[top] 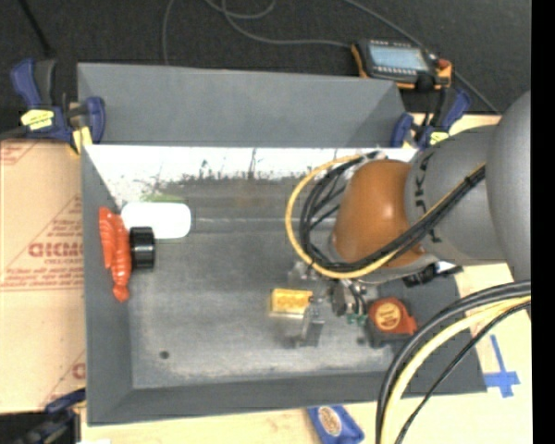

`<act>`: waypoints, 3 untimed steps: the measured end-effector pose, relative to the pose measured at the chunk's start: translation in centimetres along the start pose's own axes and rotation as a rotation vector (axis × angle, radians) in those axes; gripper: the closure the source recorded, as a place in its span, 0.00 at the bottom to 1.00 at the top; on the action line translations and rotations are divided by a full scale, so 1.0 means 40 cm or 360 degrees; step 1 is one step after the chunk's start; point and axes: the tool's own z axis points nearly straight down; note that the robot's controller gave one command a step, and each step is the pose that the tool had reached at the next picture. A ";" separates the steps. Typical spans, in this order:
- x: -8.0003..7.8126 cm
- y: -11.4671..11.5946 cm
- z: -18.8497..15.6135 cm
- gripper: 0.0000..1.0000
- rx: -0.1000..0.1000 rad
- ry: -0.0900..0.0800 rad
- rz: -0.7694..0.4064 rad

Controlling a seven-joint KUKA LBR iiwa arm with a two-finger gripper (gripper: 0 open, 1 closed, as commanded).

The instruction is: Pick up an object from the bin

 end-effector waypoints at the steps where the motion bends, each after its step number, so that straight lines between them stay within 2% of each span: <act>1: -0.004 0.031 -0.009 0.00 0.0003 0.0013 -0.0122; 2: -0.017 0.023 -0.047 0.00 0.0000 0.0002 0.0075; 3: -0.019 0.040 0.010 0.00 0.0003 0.0008 0.0025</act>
Offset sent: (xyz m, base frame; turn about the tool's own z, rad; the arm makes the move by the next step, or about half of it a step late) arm 0.0078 0.0074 0.0189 0.1227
